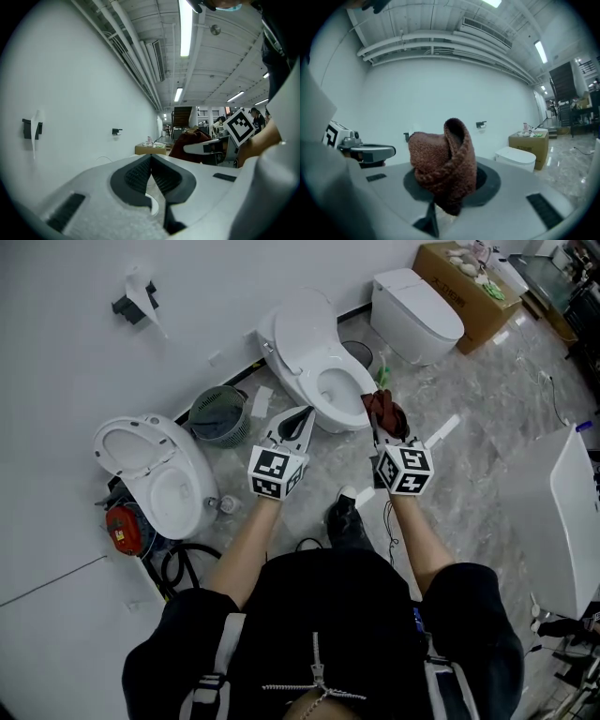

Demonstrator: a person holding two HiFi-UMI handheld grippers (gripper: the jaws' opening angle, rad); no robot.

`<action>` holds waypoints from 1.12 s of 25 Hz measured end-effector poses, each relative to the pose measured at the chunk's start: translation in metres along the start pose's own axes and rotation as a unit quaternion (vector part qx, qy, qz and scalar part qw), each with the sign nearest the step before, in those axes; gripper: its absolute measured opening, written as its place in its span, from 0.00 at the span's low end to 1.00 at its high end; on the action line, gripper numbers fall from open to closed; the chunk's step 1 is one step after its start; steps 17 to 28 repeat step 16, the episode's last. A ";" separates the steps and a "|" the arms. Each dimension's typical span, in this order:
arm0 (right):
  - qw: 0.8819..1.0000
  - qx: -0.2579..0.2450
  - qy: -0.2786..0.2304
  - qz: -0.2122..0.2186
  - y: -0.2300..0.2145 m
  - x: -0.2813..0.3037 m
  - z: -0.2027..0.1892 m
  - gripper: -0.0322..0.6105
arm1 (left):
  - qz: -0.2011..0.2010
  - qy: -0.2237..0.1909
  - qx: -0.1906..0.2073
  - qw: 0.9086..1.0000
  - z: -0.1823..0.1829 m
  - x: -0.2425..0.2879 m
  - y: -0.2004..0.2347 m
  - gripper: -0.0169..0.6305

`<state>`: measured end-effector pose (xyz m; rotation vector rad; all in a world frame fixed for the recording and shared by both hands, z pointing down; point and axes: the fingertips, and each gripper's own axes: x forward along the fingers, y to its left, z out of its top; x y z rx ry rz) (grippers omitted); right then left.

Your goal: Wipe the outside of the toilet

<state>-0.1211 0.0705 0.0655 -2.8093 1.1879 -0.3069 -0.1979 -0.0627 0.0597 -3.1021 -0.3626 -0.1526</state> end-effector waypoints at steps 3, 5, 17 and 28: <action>1.000 -0.002 -0.004 -0.002 -0.006 -0.009 -0.001 0.18 | 0.003 -0.001 0.001 1.000 0.001 0.002 -0.003 0.04; 1.000 -0.001 -0.005 -0.002 -0.010 -0.015 -0.001 0.18 | 0.005 0.001 0.002 1.000 0.001 0.004 -0.006 0.04; 1.000 0.002 -0.002 0.007 -0.031 -0.023 -0.003 0.17 | 0.010 0.011 -0.001 1.000 -0.004 0.016 -0.025 0.04; 1.000 0.002 -0.002 0.007 -0.031 -0.023 -0.003 0.17 | 0.010 0.011 -0.001 1.000 -0.004 0.016 -0.025 0.04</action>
